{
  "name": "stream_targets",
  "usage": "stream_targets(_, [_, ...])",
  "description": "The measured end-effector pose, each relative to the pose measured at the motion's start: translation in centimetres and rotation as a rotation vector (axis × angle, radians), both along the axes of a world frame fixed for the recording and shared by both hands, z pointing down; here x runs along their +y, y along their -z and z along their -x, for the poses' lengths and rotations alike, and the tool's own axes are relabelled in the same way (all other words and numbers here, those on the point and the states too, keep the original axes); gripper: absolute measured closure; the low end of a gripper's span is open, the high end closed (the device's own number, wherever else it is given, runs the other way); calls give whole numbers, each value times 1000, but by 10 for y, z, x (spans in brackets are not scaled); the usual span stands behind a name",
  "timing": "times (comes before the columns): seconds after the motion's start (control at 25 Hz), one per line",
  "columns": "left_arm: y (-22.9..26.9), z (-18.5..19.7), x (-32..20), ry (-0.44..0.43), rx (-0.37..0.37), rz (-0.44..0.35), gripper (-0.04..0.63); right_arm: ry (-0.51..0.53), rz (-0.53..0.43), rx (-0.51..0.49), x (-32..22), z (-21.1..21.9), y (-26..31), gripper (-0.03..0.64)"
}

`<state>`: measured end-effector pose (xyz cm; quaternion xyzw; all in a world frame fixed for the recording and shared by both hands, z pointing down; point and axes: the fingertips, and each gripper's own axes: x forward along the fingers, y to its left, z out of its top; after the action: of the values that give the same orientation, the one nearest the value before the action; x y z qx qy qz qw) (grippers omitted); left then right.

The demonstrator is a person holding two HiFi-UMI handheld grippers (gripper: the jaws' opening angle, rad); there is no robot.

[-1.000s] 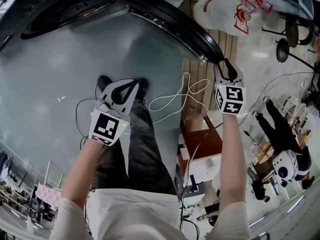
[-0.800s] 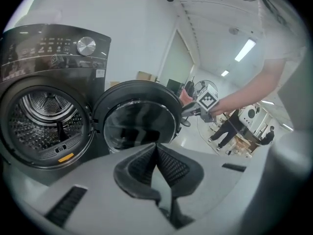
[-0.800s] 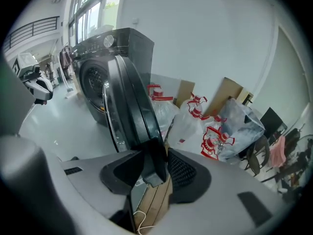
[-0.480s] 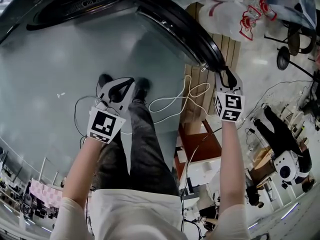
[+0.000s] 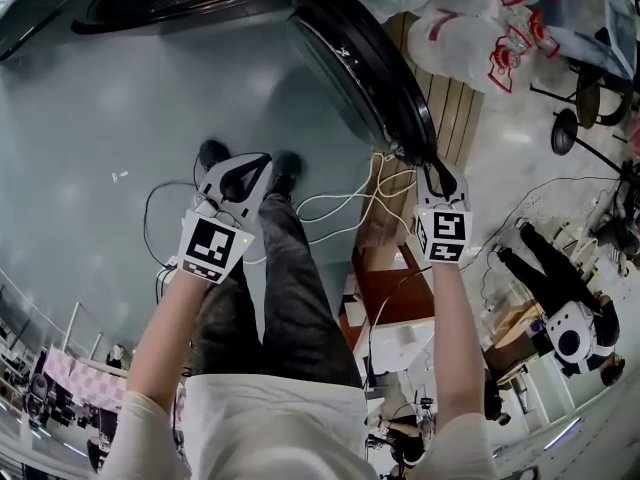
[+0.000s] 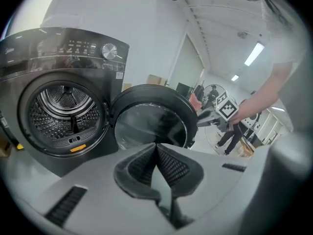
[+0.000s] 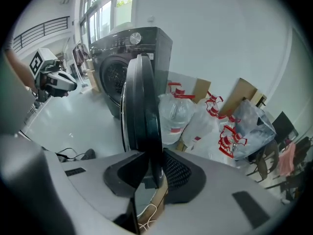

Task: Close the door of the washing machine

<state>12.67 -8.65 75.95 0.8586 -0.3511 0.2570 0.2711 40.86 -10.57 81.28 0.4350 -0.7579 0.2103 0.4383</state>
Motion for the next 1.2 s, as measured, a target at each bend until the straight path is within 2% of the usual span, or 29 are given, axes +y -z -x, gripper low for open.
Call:
stream_targets(0.28, [0,19,16,24,-3,9,586,4,28,-35,30,39,-2,512])
stream_targets(0.56, [-3,42,33,33,-6,19,586,97,83,-61,65,94,-5,515])
stream_targets(0.76, [-8,60,38,31,-11,21,586,126,128,-106,87,137,-9,503])
stream_targets(0.92, [-11,83,44,39,-15,24,586,149,163,-135,105,178,-12,482])
stream_targets(1.2, [-12,136,56,83,-27,33,586,131,202,-222,117,255,-8,446])
